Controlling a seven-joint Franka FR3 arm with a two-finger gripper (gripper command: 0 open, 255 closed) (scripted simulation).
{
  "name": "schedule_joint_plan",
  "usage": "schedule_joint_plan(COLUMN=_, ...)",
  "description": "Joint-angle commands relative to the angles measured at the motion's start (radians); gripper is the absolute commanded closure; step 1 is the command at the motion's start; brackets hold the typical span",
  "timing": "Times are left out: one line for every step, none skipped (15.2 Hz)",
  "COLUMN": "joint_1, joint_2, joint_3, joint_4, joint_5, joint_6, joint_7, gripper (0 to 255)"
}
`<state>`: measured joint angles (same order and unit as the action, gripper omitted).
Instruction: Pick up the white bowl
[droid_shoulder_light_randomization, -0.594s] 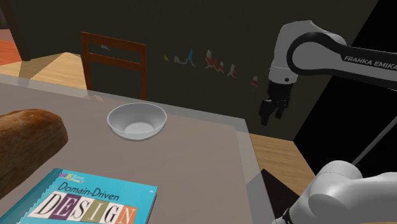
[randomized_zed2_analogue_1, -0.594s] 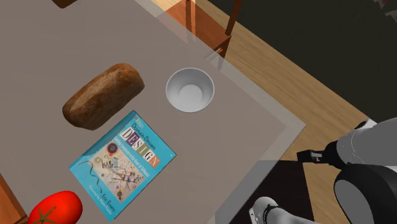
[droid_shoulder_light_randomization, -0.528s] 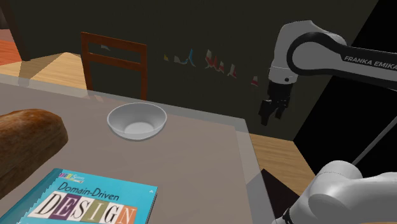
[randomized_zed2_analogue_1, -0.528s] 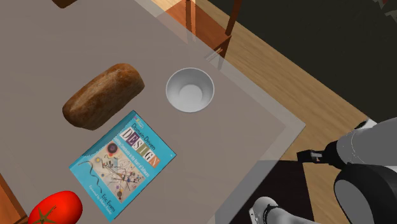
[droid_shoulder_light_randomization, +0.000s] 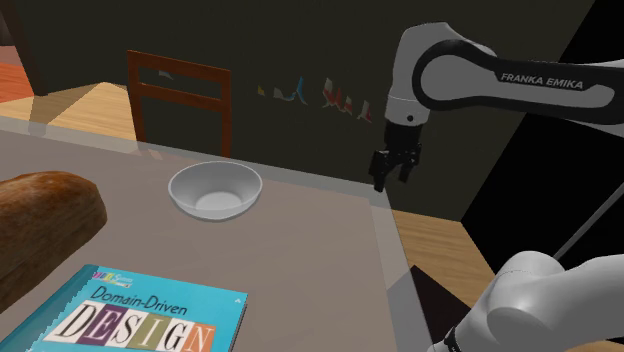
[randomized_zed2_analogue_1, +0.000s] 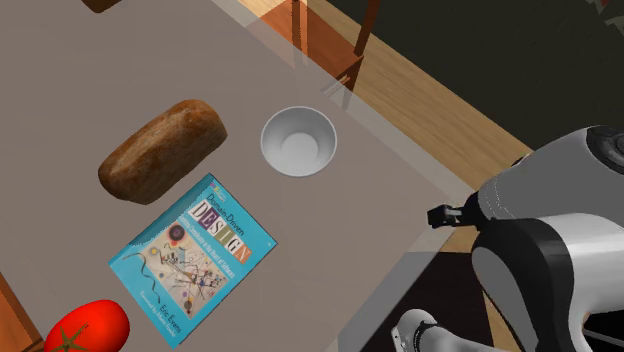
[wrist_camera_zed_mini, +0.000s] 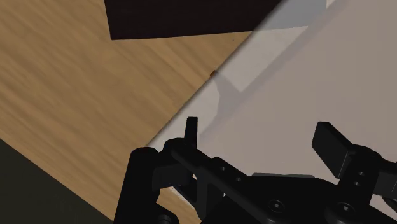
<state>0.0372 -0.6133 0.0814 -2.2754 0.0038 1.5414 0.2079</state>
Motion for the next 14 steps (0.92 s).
schedule_joint_plan(joint_1=0.010, joint_2=0.055, joint_3=0.026, joint_4=0.045, joint_5=0.019, joint_6=0.017, joint_7=0.031, gripper=0)
schedule_joint_plan(joint_1=0.015, joint_2=0.083, joint_3=0.039, joint_4=0.068, joint_5=0.027, joint_6=0.026, joint_7=0.046, gripper=0)
schedule_joint_plan(joint_1=0.019, joint_2=0.112, joint_3=0.052, joint_4=0.092, joint_5=0.034, joint_6=0.034, joint_7=0.062, gripper=0)
schedule_joint_plan(joint_1=0.024, joint_2=0.141, joint_3=0.065, joint_4=0.117, joint_5=0.040, joint_6=0.042, joint_7=0.077, gripper=0)
schedule_joint_plan(joint_1=0.028, joint_2=0.170, joint_3=0.077, joint_4=0.144, joint_5=0.045, joint_6=0.049, joint_7=0.092, gripper=0)
schedule_joint_plan(joint_1=0.032, joint_2=0.200, joint_3=0.089, joint_4=0.171, joint_5=0.049, joint_6=0.055, joint_7=0.108, gripper=0)
schedule_joint_plan(joint_1=0.036, joint_2=0.230, joint_3=0.102, joint_4=0.199, joint_5=0.052, joint_6=0.061, joint_7=0.123, gripper=0)
schedule_joint_plan(joint_1=0.040, joint_2=0.261, joint_3=0.114, joint_4=0.229, joint_5=0.054, joint_6=0.066, joint_7=0.139, gripper=0)
schedule_joint_plan(joint_1=0.044, joint_2=0.291, joint_3=0.126, joint_4=0.260, joint_5=0.055, joint_6=0.070, joint_7=0.155, gripper=0)
schedule_joint_plan(joint_1=0.048, joint_2=0.323, joint_3=0.137, joint_4=0.291, joint_5=0.055, joint_6=0.073, joint_7=0.171, gripper=0)
schedule_joint_plan(joint_1=0.052, joint_2=0.355, joint_3=0.149, joint_4=0.325, joint_5=0.054, joint_6=0.076, joint_7=0.187, gripper=0)
schedule_joint_plan(joint_1=0.056, joint_2=0.387, joint_3=0.160, joint_4=0.359, joint_5=0.052, joint_6=0.078, joint_7=0.203, gripper=0)
schedule_joint_plan(joint_1=0.061, joint_2=0.420, joint_3=0.171, joint_4=0.395, joint_5=0.049, joint_6=0.079, joint_7=0.219, gripper=0)
schedule_joint_plan(joint_1=0.066, joint_2=0.453, joint_3=0.182, joint_4=0.432, joint_5=0.045, joint_6=0.078, joint_7=0.235, gripper=0)
